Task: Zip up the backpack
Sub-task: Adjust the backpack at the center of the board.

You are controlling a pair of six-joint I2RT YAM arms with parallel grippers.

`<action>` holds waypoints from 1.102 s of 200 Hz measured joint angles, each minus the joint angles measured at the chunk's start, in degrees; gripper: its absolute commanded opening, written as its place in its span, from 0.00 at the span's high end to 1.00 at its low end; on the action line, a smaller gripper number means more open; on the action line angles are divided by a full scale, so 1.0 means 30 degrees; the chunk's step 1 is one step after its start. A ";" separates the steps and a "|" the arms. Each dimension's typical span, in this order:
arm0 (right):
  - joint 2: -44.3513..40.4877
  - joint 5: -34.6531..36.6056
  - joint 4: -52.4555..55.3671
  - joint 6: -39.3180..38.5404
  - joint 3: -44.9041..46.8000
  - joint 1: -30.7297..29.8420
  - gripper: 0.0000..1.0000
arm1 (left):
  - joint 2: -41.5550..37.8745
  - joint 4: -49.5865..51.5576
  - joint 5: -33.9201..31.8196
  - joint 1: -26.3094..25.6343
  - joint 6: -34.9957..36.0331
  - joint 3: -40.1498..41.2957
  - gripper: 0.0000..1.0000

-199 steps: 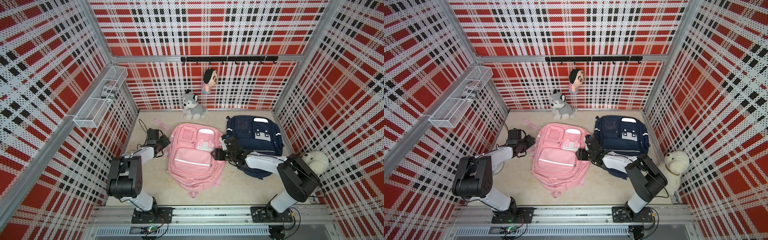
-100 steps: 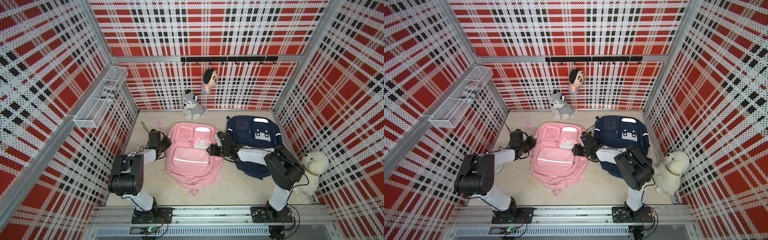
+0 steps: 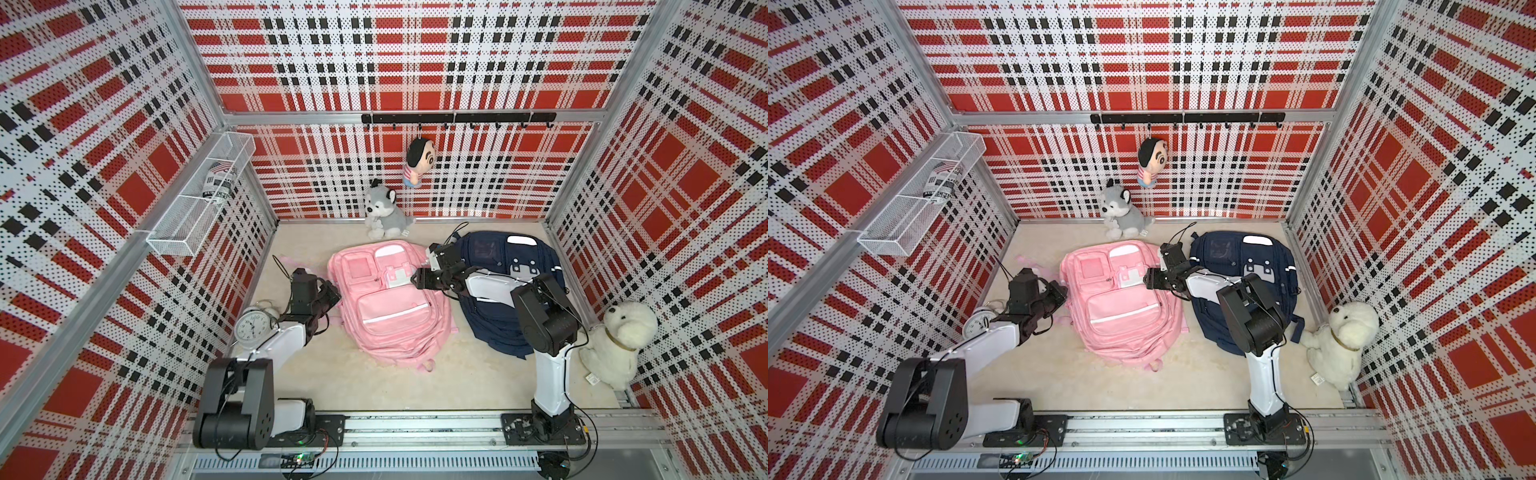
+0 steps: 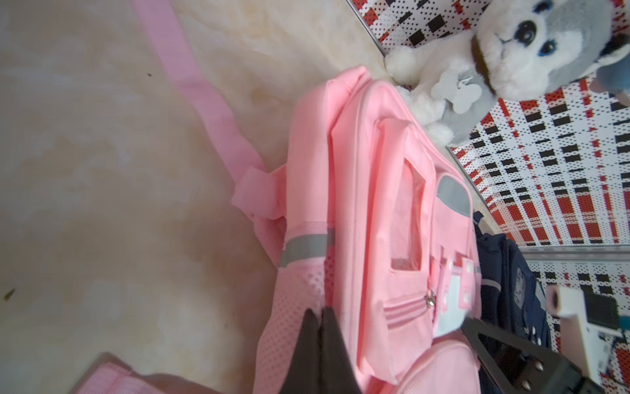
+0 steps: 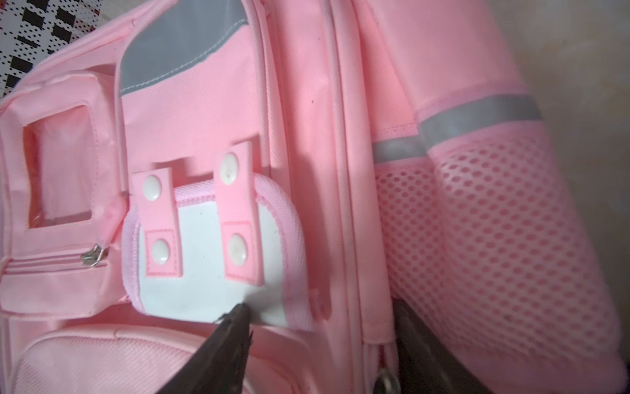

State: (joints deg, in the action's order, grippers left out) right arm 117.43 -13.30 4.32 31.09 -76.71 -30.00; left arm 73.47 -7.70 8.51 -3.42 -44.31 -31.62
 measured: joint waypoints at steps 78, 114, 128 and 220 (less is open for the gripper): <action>0.1865 0.0328 0.2091 -0.1574 -0.4167 0.0503 0.21 | -0.2251 0.1749 -0.1260 -0.1749 -0.1719 0.1392 1.00; 0.0372 0.1341 0.2302 -0.1479 -0.2120 0.0503 0.17 | -0.2572 0.2055 -0.1486 -0.1785 -0.2142 0.1880 1.00; -0.1246 0.1887 0.2302 -0.1107 -0.0619 0.0444 0.15 | -0.2718 0.2076 -0.1486 -0.1785 -0.2222 0.1880 1.00; -1.2670 0.9712 -0.0138 0.5136 0.7555 -0.9449 0.17 | -0.3745 0.1486 -0.1421 -0.2069 -0.2747 0.2980 1.00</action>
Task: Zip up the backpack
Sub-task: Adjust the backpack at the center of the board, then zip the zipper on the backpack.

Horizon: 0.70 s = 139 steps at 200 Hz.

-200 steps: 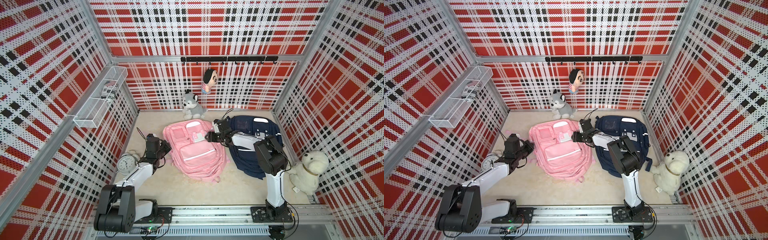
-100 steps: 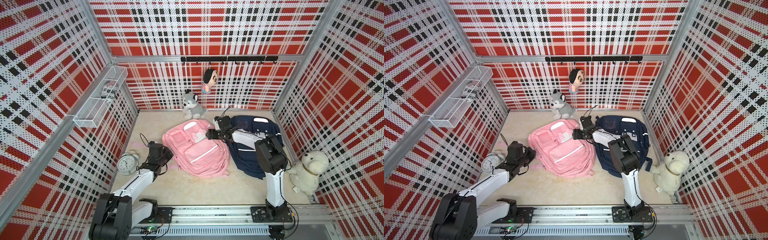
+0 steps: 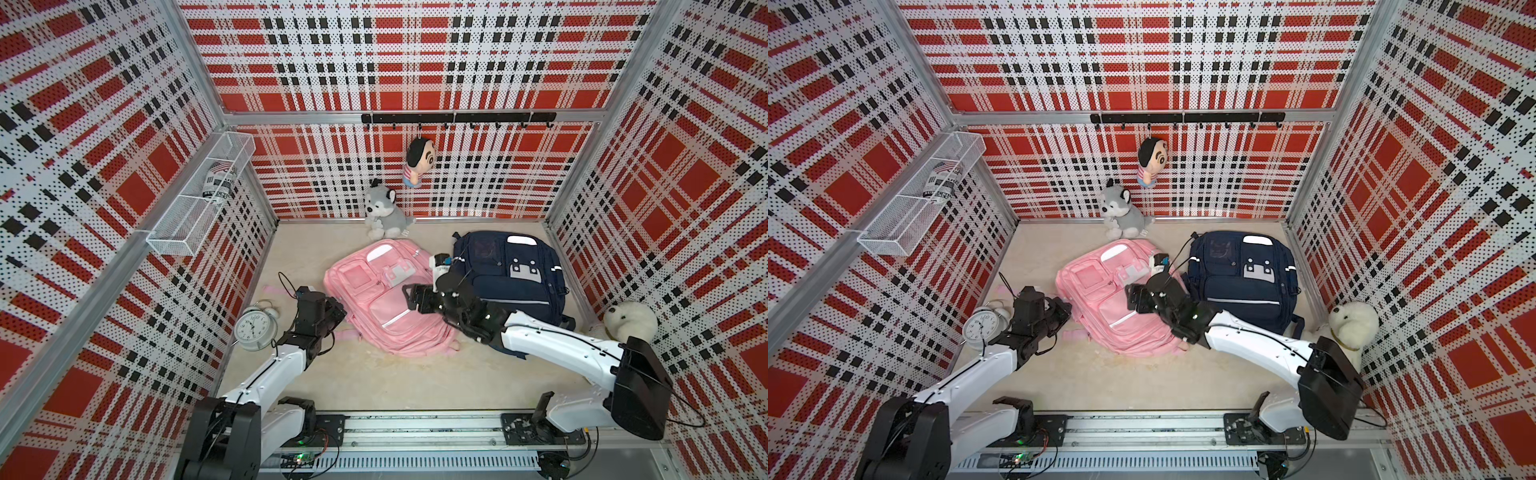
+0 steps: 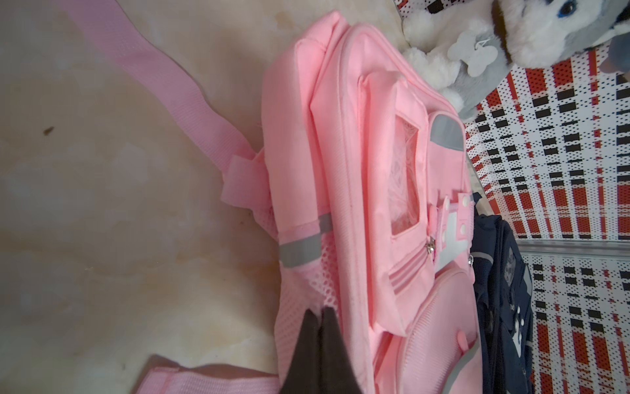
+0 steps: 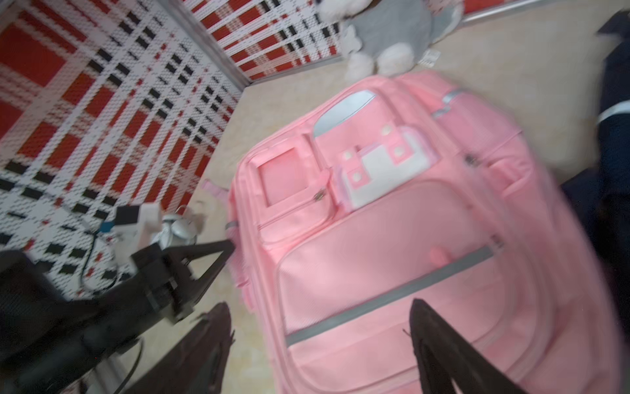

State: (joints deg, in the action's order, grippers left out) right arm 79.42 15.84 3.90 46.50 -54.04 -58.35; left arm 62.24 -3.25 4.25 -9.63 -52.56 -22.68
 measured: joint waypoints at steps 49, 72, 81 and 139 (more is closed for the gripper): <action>0.4954 0.4699 0.0335 0.4692 -0.1180 -0.5617 0.18 | -0.0197 -0.0379 -0.0036 -0.0648 0.0029 0.0153 1.00; 0.8582 0.6127 0.0933 0.6288 -0.3978 -0.6550 0.18 | -0.0248 -0.0488 -0.0036 -0.0933 0.0051 0.0182 1.00; 0.9799 0.6550 0.1151 0.6776 -0.5078 -0.6717 0.18 | -0.0364 -0.0510 -0.0036 -0.1005 0.0066 0.0240 1.00; 1.3107 0.7672 0.2098 0.7876 -0.9311 -0.7220 0.21 | -0.1049 -0.0532 0.0138 -0.1093 0.0102 0.0554 1.00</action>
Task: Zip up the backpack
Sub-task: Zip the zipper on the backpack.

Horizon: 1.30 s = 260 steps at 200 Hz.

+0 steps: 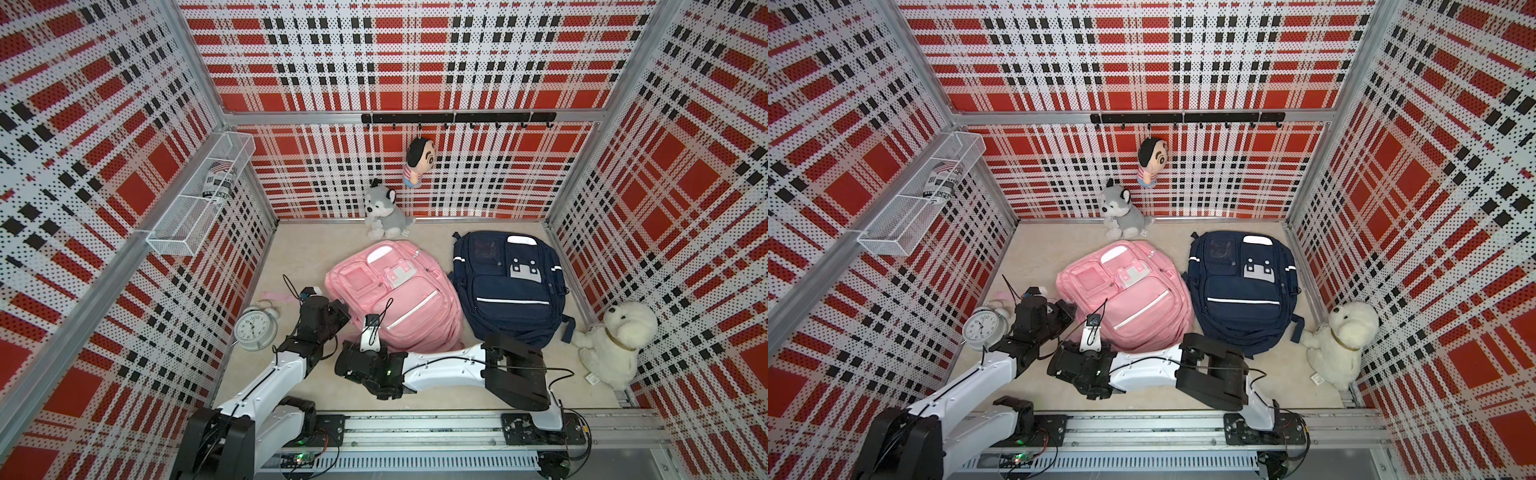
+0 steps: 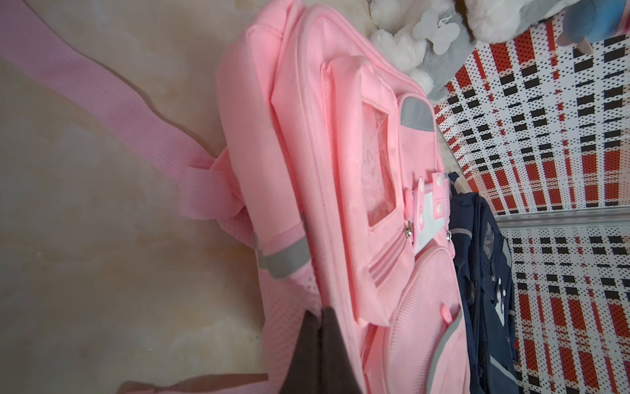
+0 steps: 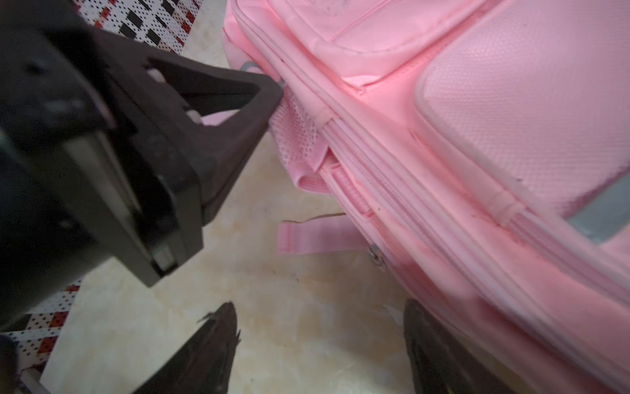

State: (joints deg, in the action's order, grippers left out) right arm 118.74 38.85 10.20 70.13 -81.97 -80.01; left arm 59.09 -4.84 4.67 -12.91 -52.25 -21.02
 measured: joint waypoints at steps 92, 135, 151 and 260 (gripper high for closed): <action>0.3934 0.0051 0.3038 0.2514 -0.3650 0.0255 0.23 | 0.0000 -0.0583 0.0954 0.0000 0.0015 0.0291 1.00; 0.3963 0.0670 0.3767 0.3009 -0.3621 0.0809 0.25 | -0.0299 -0.0583 0.1209 -0.0007 0.0044 0.0299 1.00; 0.3963 0.0852 0.4065 0.3075 -0.3621 0.0845 0.30 | -0.0342 -0.0605 0.1370 -0.0015 0.0066 0.0335 1.00; 0.3534 0.1974 0.2390 0.1188 -0.1399 0.1392 1.00 | -0.0430 -0.0721 0.1974 0.0488 0.0372 0.0685 1.00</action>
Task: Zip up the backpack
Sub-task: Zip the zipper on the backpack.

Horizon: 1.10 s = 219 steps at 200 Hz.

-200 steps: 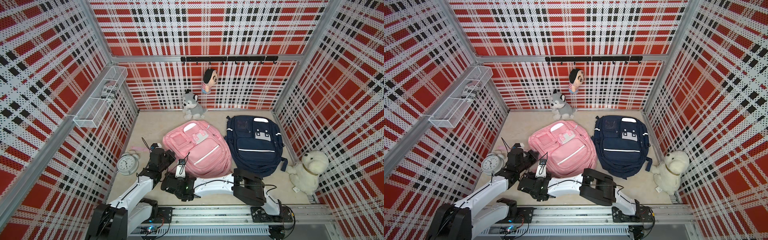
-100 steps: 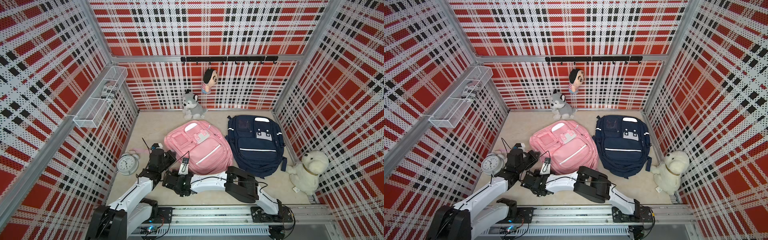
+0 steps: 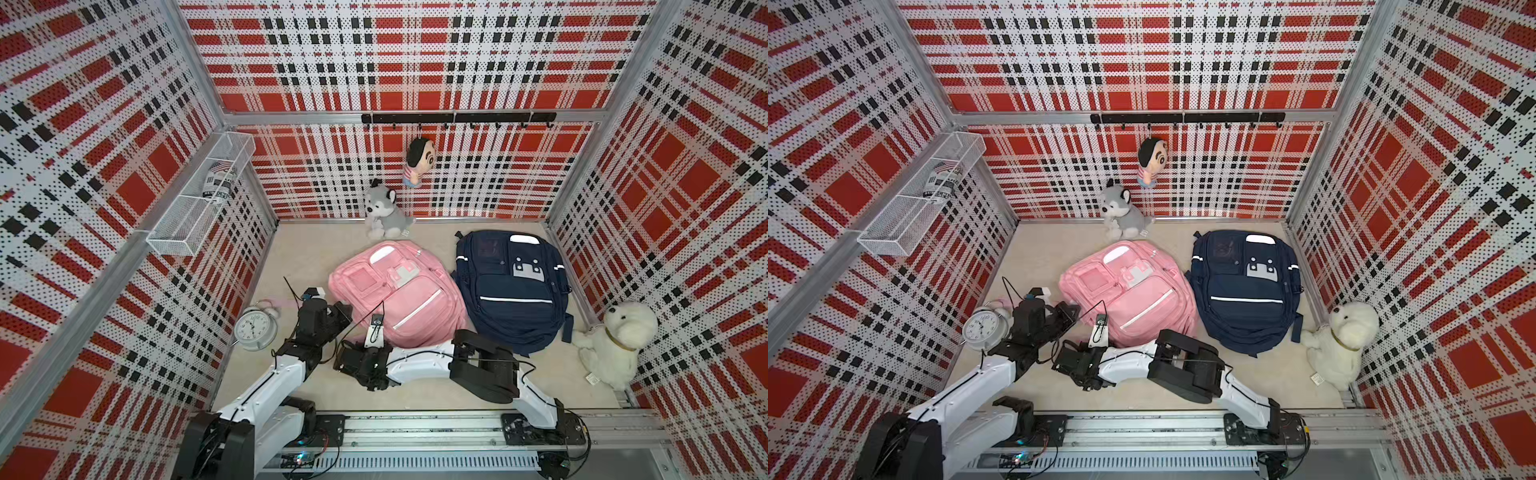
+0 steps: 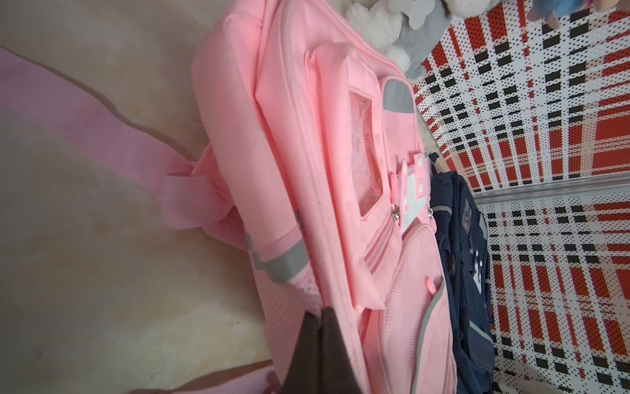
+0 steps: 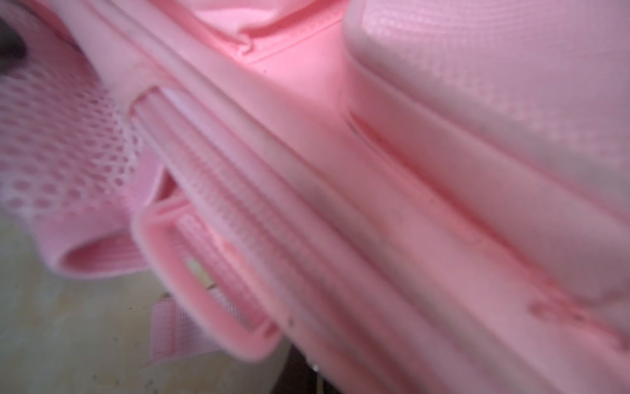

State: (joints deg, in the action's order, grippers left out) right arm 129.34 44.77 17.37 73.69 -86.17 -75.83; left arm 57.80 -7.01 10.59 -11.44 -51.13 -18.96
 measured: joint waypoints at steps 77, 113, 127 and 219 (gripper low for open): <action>-0.2441 -0.3978 -0.2259 -0.3723 0.3155 0.0219 1.00 | 0.0816 -0.0022 0.1027 0.2331 0.1100 0.0109 1.00; -0.4124 -0.6404 -0.2892 -0.5253 0.5136 0.0270 1.00 | 0.1515 -0.0102 0.1042 0.2900 0.1610 0.0087 1.00; -0.4962 -0.7176 -0.3271 -0.5646 0.6244 0.0321 1.00 | 0.1676 -0.0102 0.1035 0.2973 0.1727 0.0087 1.00; -0.7380 -0.8830 -0.4284 -0.6929 0.7832 0.0299 0.46 | 0.1625 -0.0087 0.1100 0.2849 0.1676 -0.0051 1.00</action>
State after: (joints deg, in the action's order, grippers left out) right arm 107.20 18.28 4.51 52.90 -62.67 -74.94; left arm 62.67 -7.27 13.89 -2.90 -46.11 -19.11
